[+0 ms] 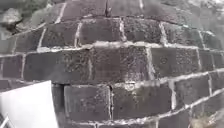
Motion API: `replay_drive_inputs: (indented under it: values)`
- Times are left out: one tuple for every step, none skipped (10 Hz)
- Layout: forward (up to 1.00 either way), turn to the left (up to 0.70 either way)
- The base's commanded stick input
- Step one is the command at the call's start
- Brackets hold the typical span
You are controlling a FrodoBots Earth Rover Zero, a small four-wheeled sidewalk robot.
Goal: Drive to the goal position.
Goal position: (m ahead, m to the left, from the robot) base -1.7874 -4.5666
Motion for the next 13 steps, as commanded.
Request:
replay_drive_inputs:
  values:
    - [-0.7,0.0]
    - [-0.7,0.0]
    - [-0.7,0.0]
    - [-0.7,0.0]
    - [-0.7,0.0]
    - [-0.7,0.0]
    - [-0.7,0.0]
    - [0.0,-0.45]
    - [0.0,-0.45]
    - [0.0,-0.45]
    - [0.08,-0.4]
    - [0.32,-0.25]
    - [0.56,-0.09]
